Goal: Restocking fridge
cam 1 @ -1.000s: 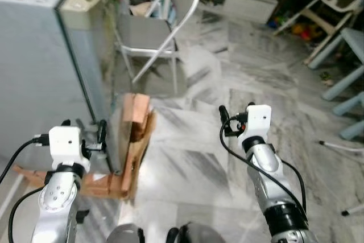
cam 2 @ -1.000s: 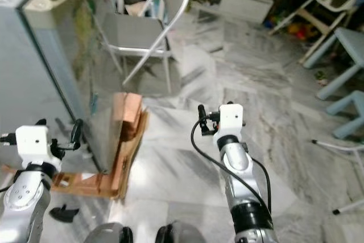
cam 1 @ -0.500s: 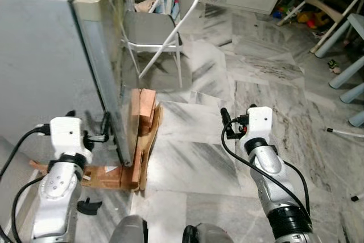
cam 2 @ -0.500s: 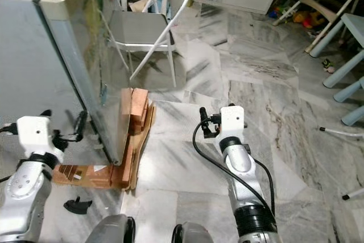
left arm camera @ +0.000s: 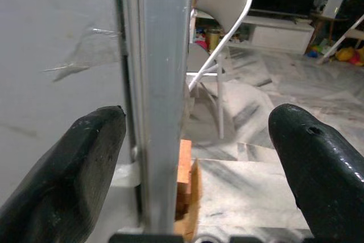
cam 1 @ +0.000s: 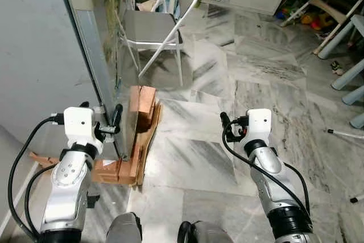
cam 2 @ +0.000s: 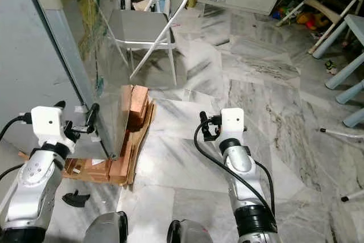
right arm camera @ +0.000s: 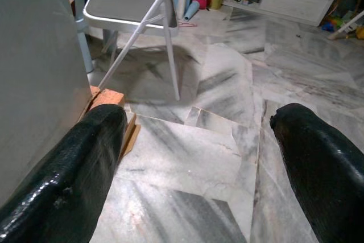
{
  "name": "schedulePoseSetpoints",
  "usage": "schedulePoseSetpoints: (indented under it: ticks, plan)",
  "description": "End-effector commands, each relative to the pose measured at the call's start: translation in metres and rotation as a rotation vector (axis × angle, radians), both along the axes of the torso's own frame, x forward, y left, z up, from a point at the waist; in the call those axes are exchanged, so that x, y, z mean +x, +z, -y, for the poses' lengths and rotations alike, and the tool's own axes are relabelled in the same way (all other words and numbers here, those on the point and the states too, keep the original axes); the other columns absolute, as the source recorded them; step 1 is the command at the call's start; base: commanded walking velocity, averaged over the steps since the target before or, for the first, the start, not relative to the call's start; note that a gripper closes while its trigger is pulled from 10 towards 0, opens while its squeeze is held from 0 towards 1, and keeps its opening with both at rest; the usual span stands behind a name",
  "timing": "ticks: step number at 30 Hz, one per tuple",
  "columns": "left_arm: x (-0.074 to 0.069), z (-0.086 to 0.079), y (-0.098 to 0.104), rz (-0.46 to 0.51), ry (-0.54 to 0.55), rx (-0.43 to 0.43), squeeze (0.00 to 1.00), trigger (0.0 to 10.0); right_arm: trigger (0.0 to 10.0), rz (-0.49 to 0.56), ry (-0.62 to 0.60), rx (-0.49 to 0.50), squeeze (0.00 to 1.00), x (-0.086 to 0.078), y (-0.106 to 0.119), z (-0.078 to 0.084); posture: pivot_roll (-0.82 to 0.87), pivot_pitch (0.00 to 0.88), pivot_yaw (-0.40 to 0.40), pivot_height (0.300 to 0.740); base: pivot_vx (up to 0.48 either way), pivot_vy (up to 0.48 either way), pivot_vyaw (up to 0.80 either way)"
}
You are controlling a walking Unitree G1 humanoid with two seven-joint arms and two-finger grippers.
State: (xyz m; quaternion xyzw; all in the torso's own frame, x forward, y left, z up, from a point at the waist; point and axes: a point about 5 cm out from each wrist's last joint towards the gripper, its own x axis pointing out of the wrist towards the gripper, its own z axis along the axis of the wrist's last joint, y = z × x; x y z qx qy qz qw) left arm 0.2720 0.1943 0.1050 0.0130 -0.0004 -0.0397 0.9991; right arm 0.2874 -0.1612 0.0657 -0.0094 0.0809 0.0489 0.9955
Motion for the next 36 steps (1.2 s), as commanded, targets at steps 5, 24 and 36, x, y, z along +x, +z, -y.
schedulePoseSetpoints:
  ticks: [5,24,36]
  plan:
    - [0.016,0.001,0.002,-0.033,0.004,-0.033,0.0,10.0,10.0,-0.002,-0.029,-0.003,0.0,-0.01,0.004,0.008,0.07,0.117,-0.125,0.74,0.0,0.0,0.0]
    - [0.056,-0.001,0.007,-0.058,0.092,-0.019,0.0,10.0,10.0,-0.023,-0.052,-0.02,0.0,-0.022,0.004,0.011,0.05,0.119,-0.107,0.74,0.0,0.0,0.0]
    - [0.041,0.168,0.047,0.04,-0.636,-0.072,0.0,10.0,10.0,-0.354,-0.043,-0.187,0.0,-0.068,-0.048,0.05,0.08,0.101,-0.133,0.74,0.0,0.0,0.0]
